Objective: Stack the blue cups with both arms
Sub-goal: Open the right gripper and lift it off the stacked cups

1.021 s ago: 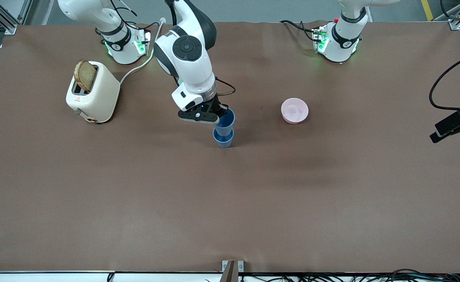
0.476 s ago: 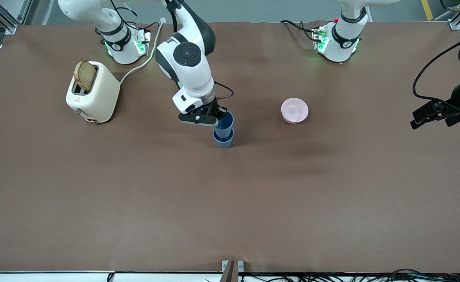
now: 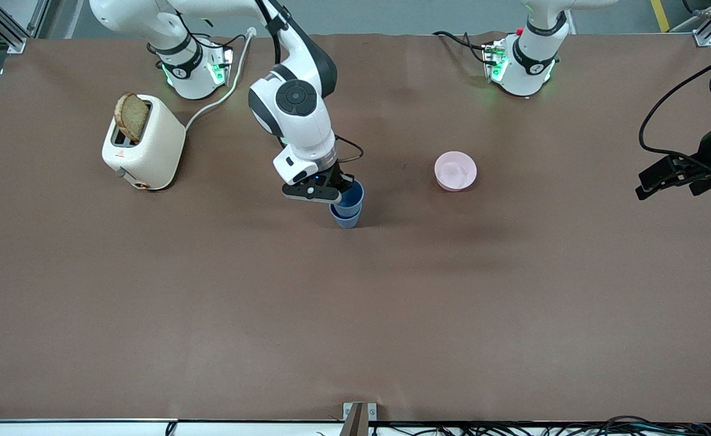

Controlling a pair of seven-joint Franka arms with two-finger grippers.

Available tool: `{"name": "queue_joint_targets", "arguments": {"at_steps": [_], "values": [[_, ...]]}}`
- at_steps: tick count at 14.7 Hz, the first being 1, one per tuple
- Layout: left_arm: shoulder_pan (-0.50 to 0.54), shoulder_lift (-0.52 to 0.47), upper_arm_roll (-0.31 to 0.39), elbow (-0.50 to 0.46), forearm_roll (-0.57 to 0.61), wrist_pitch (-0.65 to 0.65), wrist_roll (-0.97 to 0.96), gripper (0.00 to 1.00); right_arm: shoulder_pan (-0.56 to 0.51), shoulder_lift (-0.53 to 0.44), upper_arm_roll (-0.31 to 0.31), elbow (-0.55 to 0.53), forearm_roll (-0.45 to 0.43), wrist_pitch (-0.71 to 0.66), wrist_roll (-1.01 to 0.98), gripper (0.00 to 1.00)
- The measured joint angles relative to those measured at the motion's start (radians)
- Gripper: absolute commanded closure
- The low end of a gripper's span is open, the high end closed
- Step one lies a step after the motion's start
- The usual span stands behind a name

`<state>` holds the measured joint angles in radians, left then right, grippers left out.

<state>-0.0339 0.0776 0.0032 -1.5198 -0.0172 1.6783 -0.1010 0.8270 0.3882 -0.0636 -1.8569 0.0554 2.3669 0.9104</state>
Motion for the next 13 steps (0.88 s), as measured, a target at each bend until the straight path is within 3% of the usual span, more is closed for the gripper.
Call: {"name": "queue_joint_targets", "arguments": {"at_steps": [1, 3, 7, 13], "values": [[0.000, 0.000, 0.000, 0.000, 0.000, -0.001, 0.000, 0.00, 0.002, 0.002, 0.000, 0.000, 0.000, 0.002, 0.000, 0.25], [0.000, 0.000, 0.000, 0.000, 0.000, -0.014, 0.003, 0.00, 0.002, 0.002, -0.001, 0.001, 0.000, 0.006, -0.001, 0.09], [-0.001, -0.001, -0.001, 0.001, 0.000, -0.029, 0.085, 0.00, -0.012, -0.025, -0.023, 0.017, 0.000, -0.029, -0.048, 0.03], [-0.003, -0.009, -0.002, 0.026, 0.000, -0.029, 0.091, 0.00, -0.198, -0.235, -0.036, 0.029, -0.001, -0.268, -0.239, 0.03]]}}
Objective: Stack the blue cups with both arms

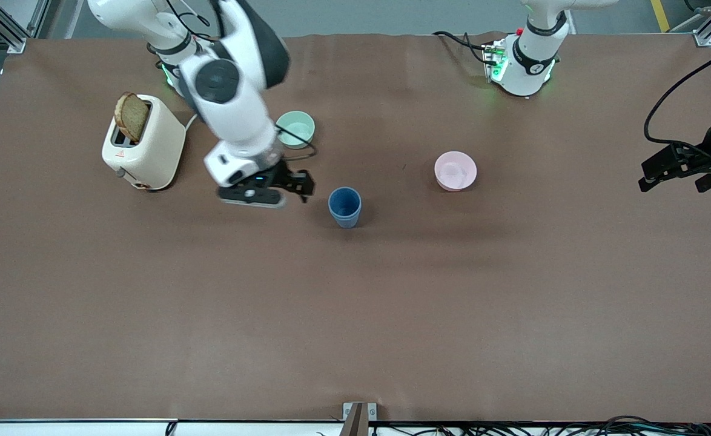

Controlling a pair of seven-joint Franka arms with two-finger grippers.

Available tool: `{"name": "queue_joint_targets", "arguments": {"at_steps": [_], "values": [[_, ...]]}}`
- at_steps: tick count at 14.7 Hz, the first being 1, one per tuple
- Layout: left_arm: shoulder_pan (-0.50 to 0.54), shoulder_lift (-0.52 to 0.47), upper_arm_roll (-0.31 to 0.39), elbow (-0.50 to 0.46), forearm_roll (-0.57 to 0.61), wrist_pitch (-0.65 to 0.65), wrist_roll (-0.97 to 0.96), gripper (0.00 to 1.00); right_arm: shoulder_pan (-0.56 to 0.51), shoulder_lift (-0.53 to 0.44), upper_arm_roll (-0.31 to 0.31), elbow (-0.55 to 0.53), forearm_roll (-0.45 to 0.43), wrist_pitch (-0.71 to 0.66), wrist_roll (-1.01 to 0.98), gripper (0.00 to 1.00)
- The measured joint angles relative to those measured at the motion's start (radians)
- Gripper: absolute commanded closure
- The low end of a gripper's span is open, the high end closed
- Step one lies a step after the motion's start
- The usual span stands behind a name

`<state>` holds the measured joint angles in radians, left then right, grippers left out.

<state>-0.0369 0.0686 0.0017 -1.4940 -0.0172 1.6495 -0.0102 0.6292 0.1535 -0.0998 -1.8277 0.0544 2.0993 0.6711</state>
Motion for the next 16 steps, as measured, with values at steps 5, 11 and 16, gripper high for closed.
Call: {"name": "queue_joint_targets", "arguments": {"at_steps": [5, 11, 16], "values": [[0.000, -0.001, 0.000, 0.000, 0.000, 0.000, -0.024, 0.00, -0.208, -0.141, -0.004, -0.003, -0.001, -0.141, -0.157, 0.03], [0.003, -0.002, -0.001, 0.003, 0.003, -0.014, -0.027, 0.00, -0.451, -0.205, -0.005, -0.008, -0.013, -0.227, -0.404, 0.03], [0.003, -0.002, -0.009, 0.005, 0.004, -0.028, -0.028, 0.00, -0.633, -0.222, -0.005, 0.037, -0.014, -0.296, -0.612, 0.00]]}}
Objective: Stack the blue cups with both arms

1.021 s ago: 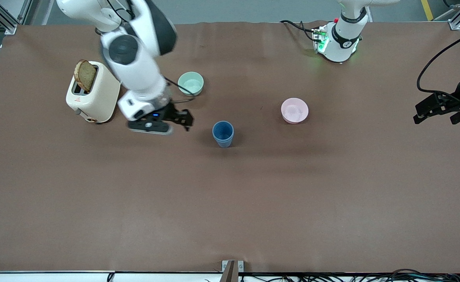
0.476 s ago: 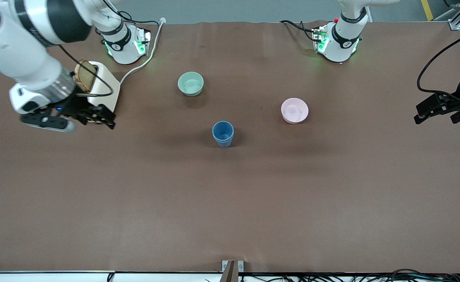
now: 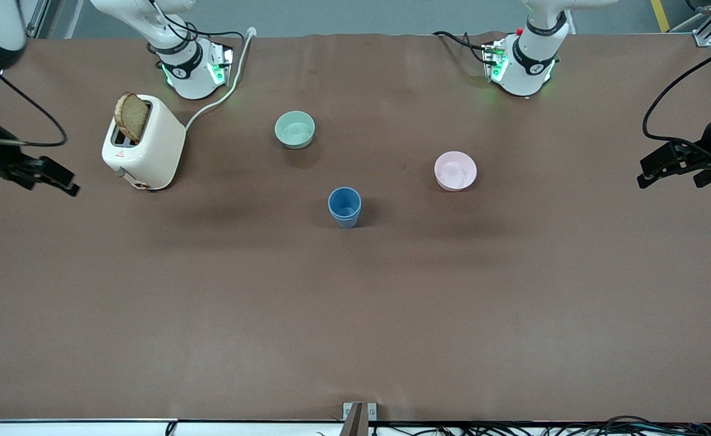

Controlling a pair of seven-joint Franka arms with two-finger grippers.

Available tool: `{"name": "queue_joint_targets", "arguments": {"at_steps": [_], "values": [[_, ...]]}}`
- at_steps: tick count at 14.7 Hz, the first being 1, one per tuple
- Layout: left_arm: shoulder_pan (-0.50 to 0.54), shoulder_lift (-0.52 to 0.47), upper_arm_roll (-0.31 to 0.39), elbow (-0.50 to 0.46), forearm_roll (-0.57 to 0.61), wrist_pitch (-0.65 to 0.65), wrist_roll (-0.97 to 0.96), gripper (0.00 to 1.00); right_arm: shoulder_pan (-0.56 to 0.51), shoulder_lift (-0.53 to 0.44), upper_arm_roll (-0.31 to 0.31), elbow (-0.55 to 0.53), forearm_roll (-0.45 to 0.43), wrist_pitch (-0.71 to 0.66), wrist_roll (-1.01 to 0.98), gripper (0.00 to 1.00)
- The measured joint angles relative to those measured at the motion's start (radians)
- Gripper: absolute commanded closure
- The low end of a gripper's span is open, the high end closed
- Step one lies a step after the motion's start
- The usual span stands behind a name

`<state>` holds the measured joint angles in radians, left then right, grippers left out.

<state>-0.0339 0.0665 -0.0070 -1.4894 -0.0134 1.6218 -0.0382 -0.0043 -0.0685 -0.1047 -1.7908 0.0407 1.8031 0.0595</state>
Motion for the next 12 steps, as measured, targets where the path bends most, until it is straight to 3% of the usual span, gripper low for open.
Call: {"name": "queue_joint_targets", "arguments": {"at_steps": [7, 12], "values": [[0.000, -0.003, -0.017, 0.011, 0.000, -0.001, 0.000, 0.00, -0.066, -0.004, 0.004, 0.273, -0.018, -0.246, -0.090, 0.00], [0.009, -0.006, -0.016, 0.020, 0.000, -0.006, 0.000, 0.00, -0.061, 0.019, 0.025, 0.294, -0.019, -0.324, -0.091, 0.00]]}}
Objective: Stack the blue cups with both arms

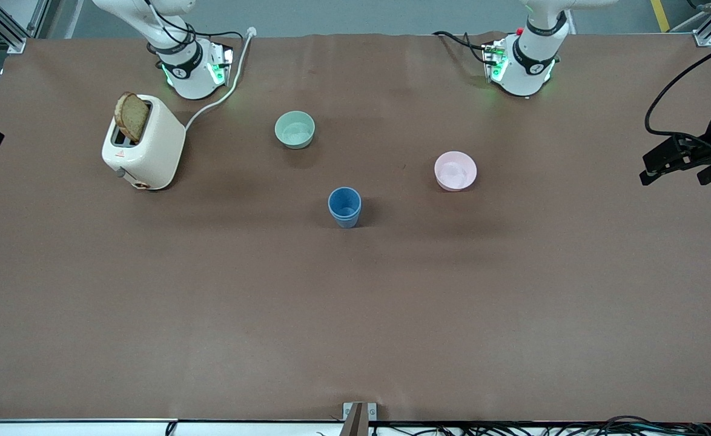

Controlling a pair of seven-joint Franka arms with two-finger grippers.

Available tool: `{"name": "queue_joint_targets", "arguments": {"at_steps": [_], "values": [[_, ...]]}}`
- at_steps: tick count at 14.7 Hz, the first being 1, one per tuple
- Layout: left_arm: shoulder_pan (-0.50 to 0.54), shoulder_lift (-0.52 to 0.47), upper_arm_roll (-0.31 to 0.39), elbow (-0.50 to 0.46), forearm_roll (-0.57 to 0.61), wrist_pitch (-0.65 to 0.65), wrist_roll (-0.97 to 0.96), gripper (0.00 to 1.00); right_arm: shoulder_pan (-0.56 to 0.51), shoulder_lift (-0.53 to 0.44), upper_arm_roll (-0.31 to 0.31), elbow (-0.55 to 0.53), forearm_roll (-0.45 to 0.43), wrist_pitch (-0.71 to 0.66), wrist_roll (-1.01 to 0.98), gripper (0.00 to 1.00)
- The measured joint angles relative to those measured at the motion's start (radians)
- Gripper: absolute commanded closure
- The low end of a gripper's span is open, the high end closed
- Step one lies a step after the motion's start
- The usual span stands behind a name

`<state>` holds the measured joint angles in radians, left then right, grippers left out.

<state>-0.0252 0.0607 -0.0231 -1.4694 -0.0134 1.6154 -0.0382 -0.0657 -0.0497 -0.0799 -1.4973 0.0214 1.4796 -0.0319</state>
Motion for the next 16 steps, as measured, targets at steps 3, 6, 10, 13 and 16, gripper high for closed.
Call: {"name": "queue_joint_targets", "arguments": {"at_steps": [3, 6, 10, 13, 16], "values": [[0.000, 0.000, -0.001, 0.001, 0.000, 0.000, 0.000, 0.00, 0.000, 0.007, 0.001, 0.000, -0.001, -0.003, -0.027, 0.00], [0.000, 0.000, -0.001, 0.001, 0.000, 0.000, 0.000, 0.00, 0.000, 0.007, 0.000, 0.000, -0.002, -0.004, -0.052, 0.00], [-0.002, 0.000, -0.004, 0.002, 0.000, 0.000, 0.000, 0.00, 0.000, 0.007, 0.005, -0.006, -0.002, -0.010, -0.077, 0.00], [-0.002, -0.001, -0.005, 0.002, 0.000, 0.000, 0.000, 0.00, -0.004, 0.008, 0.040, -0.020, -0.010, -0.011, -0.079, 0.00], [-0.002, -0.001, -0.005, 0.002, 0.000, 0.000, 0.000, 0.00, -0.005, 0.008, 0.050, -0.021, -0.015, -0.011, -0.079, 0.00]]}}
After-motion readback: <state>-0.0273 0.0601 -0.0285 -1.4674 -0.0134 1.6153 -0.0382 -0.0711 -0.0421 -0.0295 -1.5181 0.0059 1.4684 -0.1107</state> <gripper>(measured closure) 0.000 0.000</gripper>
